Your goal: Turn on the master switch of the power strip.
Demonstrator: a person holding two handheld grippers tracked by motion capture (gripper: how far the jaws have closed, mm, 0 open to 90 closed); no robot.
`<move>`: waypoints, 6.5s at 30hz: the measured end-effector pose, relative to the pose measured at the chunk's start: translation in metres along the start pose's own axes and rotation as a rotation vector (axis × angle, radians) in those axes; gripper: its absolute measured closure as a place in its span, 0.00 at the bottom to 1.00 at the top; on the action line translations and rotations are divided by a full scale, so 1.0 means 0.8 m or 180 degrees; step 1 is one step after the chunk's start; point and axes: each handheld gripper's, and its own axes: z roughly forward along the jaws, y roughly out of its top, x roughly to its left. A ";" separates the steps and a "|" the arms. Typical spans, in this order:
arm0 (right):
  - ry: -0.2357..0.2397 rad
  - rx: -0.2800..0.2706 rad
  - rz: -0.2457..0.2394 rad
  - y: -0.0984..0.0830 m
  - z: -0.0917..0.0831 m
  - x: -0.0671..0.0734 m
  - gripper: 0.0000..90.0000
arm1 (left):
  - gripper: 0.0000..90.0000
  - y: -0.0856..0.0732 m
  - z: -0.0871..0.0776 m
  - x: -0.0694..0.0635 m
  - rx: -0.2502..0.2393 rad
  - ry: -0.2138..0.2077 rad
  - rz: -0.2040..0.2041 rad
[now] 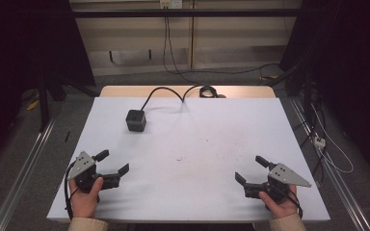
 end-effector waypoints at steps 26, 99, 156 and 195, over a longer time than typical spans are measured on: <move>-0.0018 -0.0018 0.0011 -0.001 0.000 -0.003 0.04 | 0.05 0.014 0.027 0.006 -0.0055 0.0052 -0.0196; 0.0032 -0.0021 -0.0007 0.000 0.000 -0.004 0.04 | 0.12 0.079 0.132 0.038 0.0176 0.0167 -0.0153; 0.0060 -0.0027 -0.0039 0.001 0.001 -0.003 0.04 | 0.73 0.086 0.153 0.075 0.0372 0.0476 -0.0107; 0.0076 -0.0036 -0.0047 0.001 0.002 -0.002 0.04 | 0.90 0.088 0.167 0.081 0.0513 0.0467 -0.0115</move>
